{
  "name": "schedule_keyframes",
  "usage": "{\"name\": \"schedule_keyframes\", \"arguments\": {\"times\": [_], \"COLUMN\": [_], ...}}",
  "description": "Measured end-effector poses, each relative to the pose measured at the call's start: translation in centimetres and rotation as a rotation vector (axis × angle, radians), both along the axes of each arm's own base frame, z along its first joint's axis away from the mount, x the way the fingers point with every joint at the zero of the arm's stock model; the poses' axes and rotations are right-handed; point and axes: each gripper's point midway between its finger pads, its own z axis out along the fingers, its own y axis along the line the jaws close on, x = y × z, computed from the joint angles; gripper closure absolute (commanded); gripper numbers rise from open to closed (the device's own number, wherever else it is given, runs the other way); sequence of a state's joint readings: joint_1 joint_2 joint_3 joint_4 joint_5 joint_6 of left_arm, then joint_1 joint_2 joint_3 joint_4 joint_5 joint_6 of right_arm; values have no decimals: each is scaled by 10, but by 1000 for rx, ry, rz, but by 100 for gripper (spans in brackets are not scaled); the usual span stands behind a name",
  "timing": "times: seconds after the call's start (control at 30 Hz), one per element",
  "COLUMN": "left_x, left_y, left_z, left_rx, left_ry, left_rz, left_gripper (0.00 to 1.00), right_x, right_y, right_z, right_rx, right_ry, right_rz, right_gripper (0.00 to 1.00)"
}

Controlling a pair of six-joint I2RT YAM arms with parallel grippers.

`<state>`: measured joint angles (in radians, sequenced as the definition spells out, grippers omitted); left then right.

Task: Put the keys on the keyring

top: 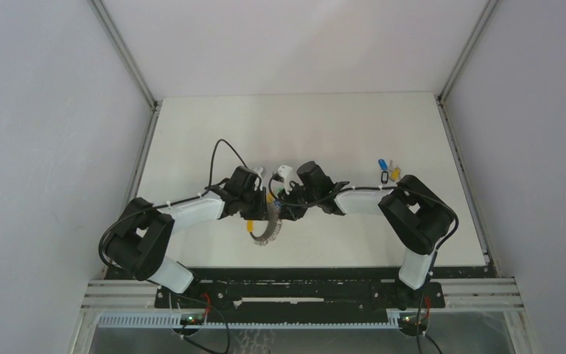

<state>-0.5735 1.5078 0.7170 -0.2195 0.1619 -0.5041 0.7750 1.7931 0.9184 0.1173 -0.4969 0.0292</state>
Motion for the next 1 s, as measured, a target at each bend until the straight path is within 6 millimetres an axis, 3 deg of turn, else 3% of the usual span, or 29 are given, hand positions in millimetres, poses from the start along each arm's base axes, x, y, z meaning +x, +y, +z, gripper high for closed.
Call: {"name": "schedule_keyframes", "arguments": {"times": [0.5, 1.0], "left_x": [0, -1], "left_y": [0, -1], "left_z": [0, 0], "left_rx": [-2, -5], "left_ry": [2, 5], "left_rz": [-1, -4], "left_gripper": [73, 73], "right_x": [-3, -11], "right_y": [1, 4], "right_z": [-4, -4], "right_rx": [-2, -13], "right_ry": [28, 44], "right_rz": [1, 20], "right_gripper": [91, 91]}}
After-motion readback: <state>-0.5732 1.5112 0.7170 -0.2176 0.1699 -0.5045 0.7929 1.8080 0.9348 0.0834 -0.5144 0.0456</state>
